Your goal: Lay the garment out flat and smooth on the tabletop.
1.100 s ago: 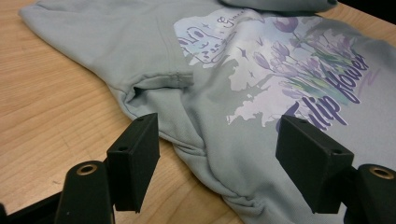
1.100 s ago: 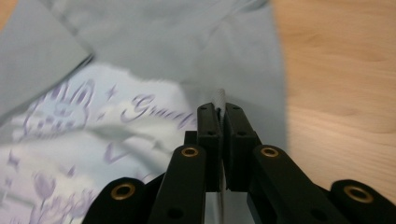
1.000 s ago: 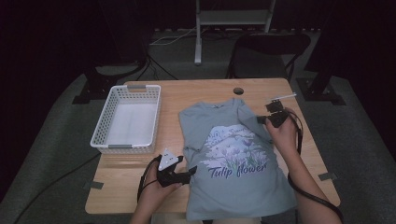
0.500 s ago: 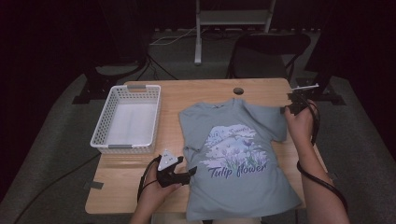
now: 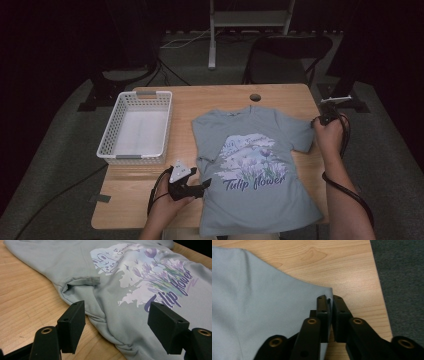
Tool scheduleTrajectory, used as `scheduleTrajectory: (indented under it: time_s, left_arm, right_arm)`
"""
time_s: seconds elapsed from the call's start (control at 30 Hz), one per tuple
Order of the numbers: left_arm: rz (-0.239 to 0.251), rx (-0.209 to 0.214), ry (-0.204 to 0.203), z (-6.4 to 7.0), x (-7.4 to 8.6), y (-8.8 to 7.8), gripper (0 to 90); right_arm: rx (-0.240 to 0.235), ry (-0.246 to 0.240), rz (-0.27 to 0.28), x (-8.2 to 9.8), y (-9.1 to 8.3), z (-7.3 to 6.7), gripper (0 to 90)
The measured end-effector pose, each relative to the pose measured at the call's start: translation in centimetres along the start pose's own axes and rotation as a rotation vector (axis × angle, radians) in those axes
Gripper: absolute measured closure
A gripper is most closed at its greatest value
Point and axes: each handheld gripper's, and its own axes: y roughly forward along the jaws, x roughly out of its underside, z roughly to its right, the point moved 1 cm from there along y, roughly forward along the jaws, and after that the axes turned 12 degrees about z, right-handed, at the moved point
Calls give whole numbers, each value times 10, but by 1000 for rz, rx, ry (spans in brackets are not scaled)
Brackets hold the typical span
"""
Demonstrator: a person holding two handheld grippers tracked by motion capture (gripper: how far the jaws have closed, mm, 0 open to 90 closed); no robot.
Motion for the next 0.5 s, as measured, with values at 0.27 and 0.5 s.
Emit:
scheduleTrajectory:
  time_s: [0.27, 0.5]
  left_arm:
    - [3, 5, -2, 1, -1, -1, 319]
    - [3, 7, 0, 2, -2, -2, 319]
  right_arm:
    - [-7, 41, 33, 8, 0, 3, 589]
    - [-43, 28, 115, 13, -17, 1, 475]
